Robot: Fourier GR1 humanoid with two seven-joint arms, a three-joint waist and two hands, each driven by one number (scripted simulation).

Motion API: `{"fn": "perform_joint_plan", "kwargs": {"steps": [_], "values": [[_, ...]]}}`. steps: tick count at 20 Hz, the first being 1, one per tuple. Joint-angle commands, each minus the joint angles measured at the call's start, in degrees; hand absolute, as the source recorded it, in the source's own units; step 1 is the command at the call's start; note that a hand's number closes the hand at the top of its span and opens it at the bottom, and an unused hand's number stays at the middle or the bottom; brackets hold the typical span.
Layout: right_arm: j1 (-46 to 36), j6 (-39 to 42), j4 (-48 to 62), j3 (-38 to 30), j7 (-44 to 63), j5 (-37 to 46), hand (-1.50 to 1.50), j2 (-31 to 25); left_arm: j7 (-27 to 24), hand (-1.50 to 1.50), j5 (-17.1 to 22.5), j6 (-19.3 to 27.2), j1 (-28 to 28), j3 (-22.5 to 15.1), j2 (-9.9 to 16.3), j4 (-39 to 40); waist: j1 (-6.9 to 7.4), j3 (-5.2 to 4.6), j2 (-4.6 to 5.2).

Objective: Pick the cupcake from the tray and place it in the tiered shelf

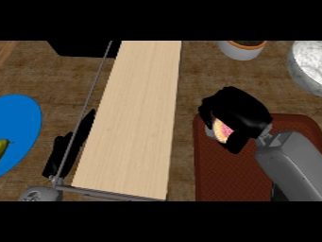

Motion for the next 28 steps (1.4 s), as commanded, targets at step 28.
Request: {"fn": "perform_joint_plan", "kwargs": {"steps": [28], "values": [[-46.4,-0.8,37.8,-18.4,-14.4,-16.1,1.50,15.4,3.4,0.00,-0.2,-1.6,-1.0,3.5,1.1,-2.3,-1.20,-0.26,-0.02]]}}
